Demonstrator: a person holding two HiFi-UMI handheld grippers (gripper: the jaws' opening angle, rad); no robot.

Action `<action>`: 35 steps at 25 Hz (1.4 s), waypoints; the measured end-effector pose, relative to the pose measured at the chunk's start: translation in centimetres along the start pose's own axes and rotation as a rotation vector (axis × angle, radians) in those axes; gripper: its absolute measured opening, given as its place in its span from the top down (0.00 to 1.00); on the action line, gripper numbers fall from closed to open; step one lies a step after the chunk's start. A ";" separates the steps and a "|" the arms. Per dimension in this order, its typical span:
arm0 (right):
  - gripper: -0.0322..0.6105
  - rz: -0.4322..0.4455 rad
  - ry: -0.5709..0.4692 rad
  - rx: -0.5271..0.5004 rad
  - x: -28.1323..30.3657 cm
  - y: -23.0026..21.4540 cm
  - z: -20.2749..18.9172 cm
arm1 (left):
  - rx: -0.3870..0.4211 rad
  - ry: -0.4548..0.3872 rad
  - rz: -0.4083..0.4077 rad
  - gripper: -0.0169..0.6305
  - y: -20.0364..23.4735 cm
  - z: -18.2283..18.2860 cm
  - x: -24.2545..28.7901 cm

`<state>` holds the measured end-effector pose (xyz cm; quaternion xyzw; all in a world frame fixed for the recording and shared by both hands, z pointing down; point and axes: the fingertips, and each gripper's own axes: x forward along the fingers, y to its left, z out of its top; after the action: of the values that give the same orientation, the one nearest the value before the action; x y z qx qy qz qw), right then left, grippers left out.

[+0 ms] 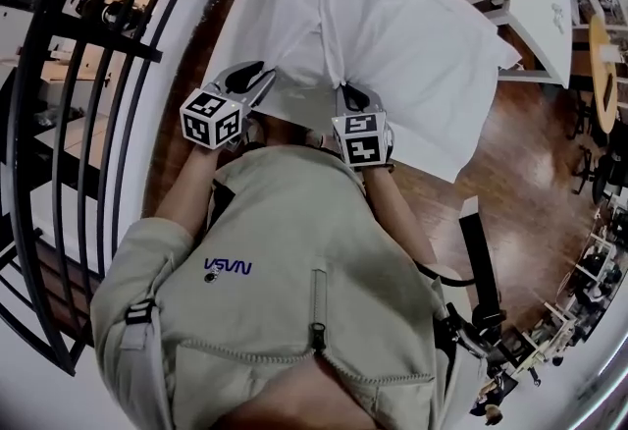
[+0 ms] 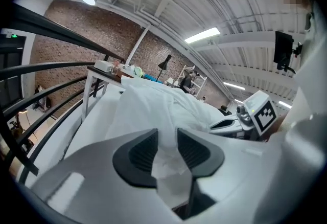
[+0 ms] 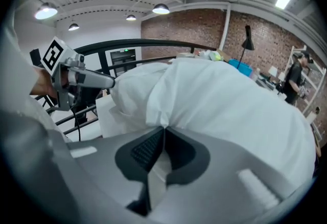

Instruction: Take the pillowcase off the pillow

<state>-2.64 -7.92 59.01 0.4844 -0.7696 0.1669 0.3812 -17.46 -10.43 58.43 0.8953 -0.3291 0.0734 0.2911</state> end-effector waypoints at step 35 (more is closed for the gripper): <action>0.92 -0.018 -0.276 -0.298 -5.2 1.0 14.2 | 0.076 0.067 0.111 0.95 2.3 0.6 2.8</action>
<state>-8.26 -13.16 45.97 0.4480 -0.8263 -0.0205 0.3409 -16.79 -13.75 59.93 0.8832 -0.3651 0.1319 0.2632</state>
